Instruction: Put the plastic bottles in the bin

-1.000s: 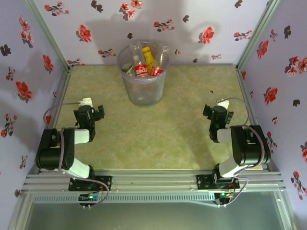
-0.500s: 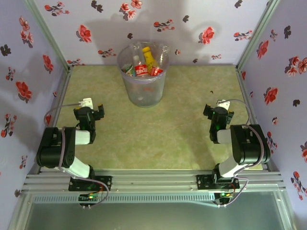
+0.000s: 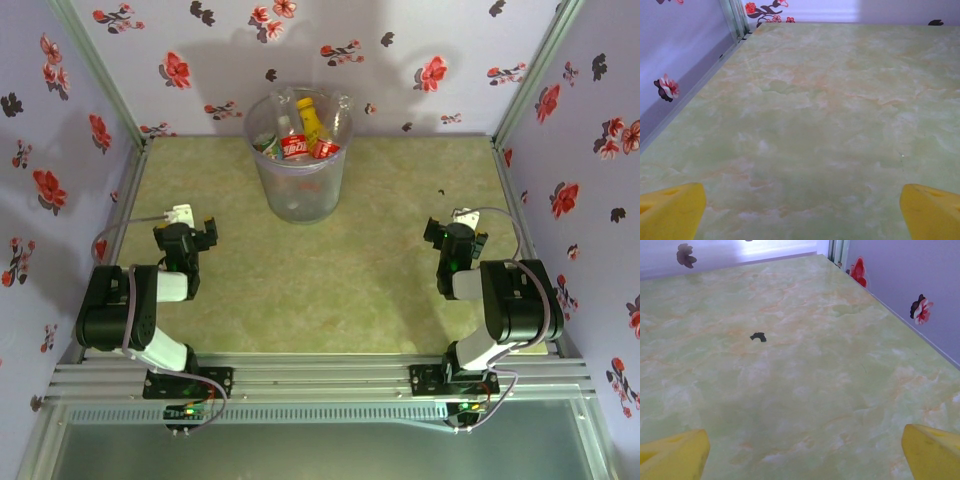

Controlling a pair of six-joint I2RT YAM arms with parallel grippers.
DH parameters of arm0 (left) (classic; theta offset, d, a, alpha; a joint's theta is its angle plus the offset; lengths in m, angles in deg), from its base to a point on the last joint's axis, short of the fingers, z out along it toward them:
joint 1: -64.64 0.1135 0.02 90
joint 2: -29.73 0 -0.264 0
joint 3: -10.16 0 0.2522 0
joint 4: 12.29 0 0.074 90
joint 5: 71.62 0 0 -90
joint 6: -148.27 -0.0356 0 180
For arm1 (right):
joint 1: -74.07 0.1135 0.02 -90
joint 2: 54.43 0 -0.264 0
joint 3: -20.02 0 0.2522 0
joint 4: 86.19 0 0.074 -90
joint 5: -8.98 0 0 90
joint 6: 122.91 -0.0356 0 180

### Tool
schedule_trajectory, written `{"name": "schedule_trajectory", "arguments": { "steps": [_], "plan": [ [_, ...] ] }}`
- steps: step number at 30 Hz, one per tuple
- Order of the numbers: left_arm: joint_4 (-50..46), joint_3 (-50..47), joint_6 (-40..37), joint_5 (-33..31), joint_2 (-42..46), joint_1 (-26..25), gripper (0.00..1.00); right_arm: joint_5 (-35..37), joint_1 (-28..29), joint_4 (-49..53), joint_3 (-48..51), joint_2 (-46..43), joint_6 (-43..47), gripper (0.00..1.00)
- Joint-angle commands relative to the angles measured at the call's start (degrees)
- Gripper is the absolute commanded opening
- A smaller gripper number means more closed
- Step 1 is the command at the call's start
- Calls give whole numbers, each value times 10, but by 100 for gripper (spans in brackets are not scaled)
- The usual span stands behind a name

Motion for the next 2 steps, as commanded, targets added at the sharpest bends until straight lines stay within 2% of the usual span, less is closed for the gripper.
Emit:
{"name": "schedule_trajectory", "arguments": {
  "steps": [1, 2],
  "plan": [
    [23, -1, -11, -2, -4, 2, 100, 0, -3, -21, -4, 0, -5, 99],
    [23, -1, -11, -2, -5, 2, 100, 0, -3, -22, -4, 0, -5, 99]
  ]
}}
